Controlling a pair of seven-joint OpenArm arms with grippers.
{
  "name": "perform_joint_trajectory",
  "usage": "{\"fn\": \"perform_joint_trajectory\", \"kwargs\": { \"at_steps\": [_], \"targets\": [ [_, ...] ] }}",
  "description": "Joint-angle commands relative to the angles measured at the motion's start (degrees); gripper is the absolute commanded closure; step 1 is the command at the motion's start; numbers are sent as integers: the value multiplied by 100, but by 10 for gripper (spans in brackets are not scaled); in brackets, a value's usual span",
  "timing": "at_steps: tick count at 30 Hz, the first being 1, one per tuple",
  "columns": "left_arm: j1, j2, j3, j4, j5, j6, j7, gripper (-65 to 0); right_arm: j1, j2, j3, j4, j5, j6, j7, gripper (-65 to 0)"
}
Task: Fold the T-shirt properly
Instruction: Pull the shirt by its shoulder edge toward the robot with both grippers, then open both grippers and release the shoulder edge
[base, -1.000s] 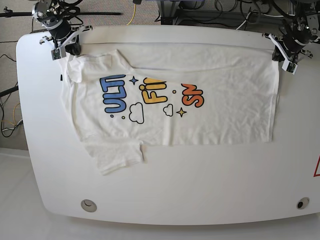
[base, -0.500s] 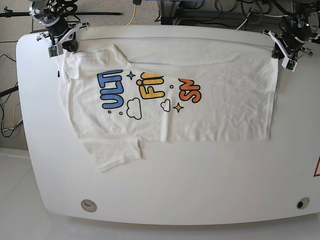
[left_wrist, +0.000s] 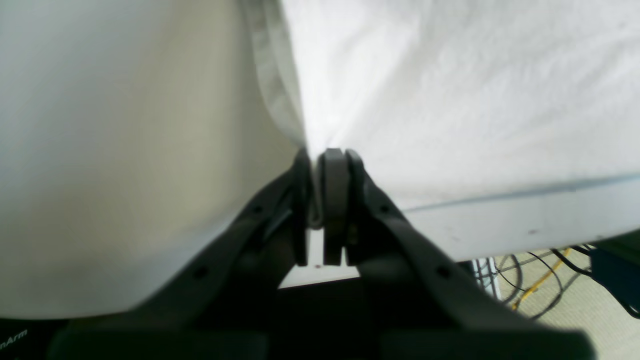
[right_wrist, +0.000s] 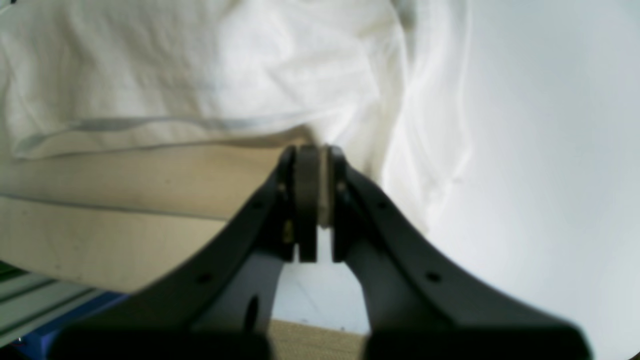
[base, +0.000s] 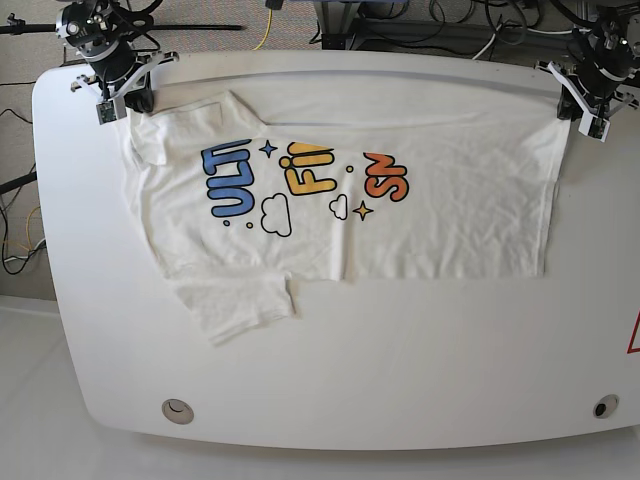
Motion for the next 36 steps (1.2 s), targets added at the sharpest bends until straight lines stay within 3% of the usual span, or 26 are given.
{"fn": "perform_joint_trajectory", "kwargs": {
  "at_steps": [1, 3, 7, 15, 25, 36],
  "targets": [
    [50, -92, -72, 100, 17, 63, -101, -43, 9, 59, 41, 146, 35, -57, 82, -1],
    [71, -136, 46, 121, 52, 22, -57, -131, 74, 66, 63, 79, 16, -39, 78, -47],
    [84, -157, 95, 123, 68, 33, 15, -201, 158, 58, 67, 54, 18, -19, 53, -156],
    [-10, -133, 97, 123, 21, 37, 67, -246, 225, 67, 63, 17, 99, -17, 117, -347],
    [-70, -118, 109, 150, 37, 28, 65, -216, 541, 118, 63, -81, 109, -8, 27, -414],
    [-97, -100, 18, 192, 30, 54, 71, -222, 703, 98, 67, 69, 87, 49, -95, -432]
  ]
}}
